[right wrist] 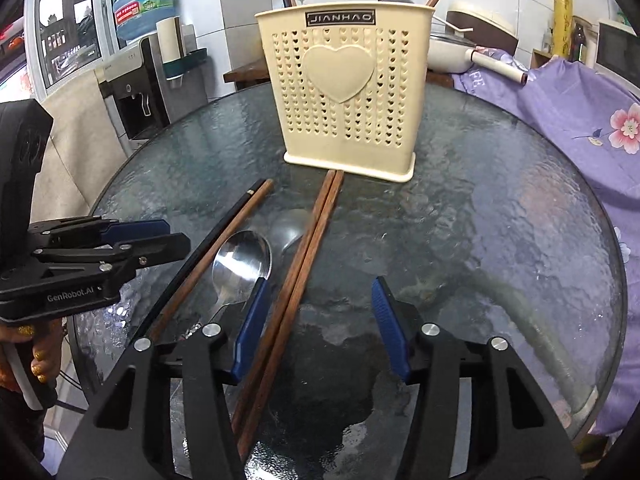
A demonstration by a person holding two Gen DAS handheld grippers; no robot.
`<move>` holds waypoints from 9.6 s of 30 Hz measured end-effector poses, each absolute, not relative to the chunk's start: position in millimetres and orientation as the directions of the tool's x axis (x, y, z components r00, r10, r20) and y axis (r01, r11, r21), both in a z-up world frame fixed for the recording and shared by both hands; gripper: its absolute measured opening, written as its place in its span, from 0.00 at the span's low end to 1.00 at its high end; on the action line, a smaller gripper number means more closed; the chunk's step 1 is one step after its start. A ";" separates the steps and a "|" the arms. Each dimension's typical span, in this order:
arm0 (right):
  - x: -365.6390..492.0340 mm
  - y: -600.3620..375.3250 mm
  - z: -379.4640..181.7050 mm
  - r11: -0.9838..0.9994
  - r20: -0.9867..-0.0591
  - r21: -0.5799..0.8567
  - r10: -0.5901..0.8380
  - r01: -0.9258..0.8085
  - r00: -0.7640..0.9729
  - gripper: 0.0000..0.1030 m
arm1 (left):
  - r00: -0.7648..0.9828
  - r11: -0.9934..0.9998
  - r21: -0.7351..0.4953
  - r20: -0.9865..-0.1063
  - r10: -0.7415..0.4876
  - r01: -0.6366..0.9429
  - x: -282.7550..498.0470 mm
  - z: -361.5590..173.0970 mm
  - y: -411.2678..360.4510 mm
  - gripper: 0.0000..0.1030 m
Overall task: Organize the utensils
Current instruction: 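Grasp a black chopstick with the left tool while the right grasps a wooden chopstick, then lift both chopsticks over the cream holder and lower them in, then open both tools to release the chopsticks into the holder, then grasp a silver spoon with the left tool while the right grasps a wooden chopstick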
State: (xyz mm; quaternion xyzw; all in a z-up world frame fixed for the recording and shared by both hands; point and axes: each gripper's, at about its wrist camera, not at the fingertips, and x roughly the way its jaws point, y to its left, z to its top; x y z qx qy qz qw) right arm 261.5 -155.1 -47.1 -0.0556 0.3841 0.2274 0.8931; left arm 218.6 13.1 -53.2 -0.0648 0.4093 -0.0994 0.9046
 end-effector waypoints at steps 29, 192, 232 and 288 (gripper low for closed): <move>279.5 -148.1 -56.4 0.919 -0.778 -0.014 0.238 -0.394 0.581 0.39 | 0.640 0.992 -0.074 -0.758 -0.125 0.107 219.5 -58.5 2.8 0.25; 399.6 -181.0 122.7 0.925 -0.326 0.143 0.379 -0.351 0.866 0.19 | 0.873 0.980 -0.179 -0.461 -0.161 0.087 337.5 102.5 -0.9 0.17; 280.5 -162.7 -20.6 0.899 -0.639 0.122 0.396 -0.421 0.660 0.51 | 0.660 0.970 -0.186 -0.711 -0.244 0.159 230.1 -38.7 12.9 0.43; 354.7 -129.3 -57.1 0.911 -0.791 0.014 0.262 -0.412 0.553 0.07 | 0.647 0.956 -0.140 -0.710 -0.277 0.257 219.1 -45.5 -45.7 0.49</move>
